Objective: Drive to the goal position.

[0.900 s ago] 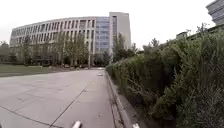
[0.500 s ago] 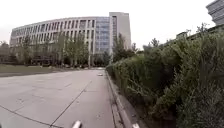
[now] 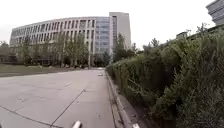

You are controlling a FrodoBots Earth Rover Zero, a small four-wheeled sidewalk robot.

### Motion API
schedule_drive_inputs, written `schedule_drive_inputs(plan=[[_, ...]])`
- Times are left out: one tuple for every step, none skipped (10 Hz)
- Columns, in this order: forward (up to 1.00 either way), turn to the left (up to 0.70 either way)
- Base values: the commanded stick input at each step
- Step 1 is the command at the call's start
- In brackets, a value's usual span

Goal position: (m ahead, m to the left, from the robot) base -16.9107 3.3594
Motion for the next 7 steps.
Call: schedule_drive_inputs(plan=[[0.0, 0.7], [0.0, 0.7], [0.0, 0.7], [0.0, 0.7], [0.0, 0.7], [0.0, 0.7], [0.0, 0.7]])
